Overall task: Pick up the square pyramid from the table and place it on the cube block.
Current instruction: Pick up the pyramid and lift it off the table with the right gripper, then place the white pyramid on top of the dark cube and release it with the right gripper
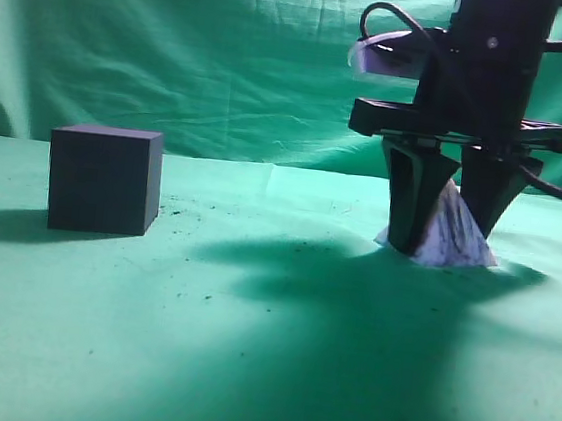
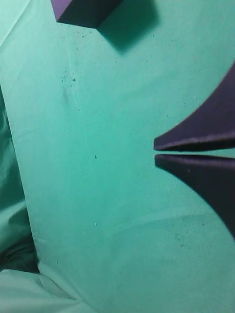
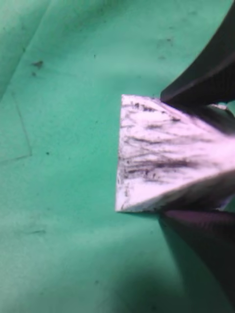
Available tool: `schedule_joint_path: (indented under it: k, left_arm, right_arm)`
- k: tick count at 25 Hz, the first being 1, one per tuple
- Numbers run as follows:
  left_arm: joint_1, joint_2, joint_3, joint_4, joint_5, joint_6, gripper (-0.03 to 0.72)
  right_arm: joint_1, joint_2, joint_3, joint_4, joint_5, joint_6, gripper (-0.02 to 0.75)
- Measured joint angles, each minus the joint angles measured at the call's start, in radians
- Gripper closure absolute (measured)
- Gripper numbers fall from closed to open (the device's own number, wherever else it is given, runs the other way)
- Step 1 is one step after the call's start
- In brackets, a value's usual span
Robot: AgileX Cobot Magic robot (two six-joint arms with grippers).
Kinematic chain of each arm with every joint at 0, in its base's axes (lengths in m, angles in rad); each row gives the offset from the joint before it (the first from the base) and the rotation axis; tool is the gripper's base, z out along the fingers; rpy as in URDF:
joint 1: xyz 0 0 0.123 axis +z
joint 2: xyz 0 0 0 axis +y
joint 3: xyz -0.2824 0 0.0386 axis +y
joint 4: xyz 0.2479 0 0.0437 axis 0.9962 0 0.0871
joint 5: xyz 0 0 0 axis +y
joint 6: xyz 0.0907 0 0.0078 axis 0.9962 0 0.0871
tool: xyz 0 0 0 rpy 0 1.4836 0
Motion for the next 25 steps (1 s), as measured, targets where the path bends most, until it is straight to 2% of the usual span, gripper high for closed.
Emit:
schedule_joint_path:
  k: [5,10,14,20,25]
  left_arm:
    - [0.0,0.0,0.0,0.0,0.0,0.0,0.688]
    - [0.0,0.0,0.0,0.0,-0.002,0.0,0.688]
    - [0.0,0.0,0.0,0.0,-0.002,0.0,0.688]
    - [0.0,0.0,0.0,0.0,-0.002,0.0,0.688]
    - [0.0,0.0,0.0,0.0,-0.002,0.0,0.688]
  right_arm:
    - [0.0,0.019,-0.108,-0.035,0.135,0.004,0.349]
    - [0.033,-0.008,-0.321,-0.044,0.239,-0.008,0.349]
    - [0.139,-0.014,-0.485,-0.046,0.312,-0.008,0.349]
    - [0.351,0.019,-0.595,-0.034,0.278,-0.016,0.349]
    - [0.411,0.131,-0.634,-0.037,0.274,-0.018,0.349]
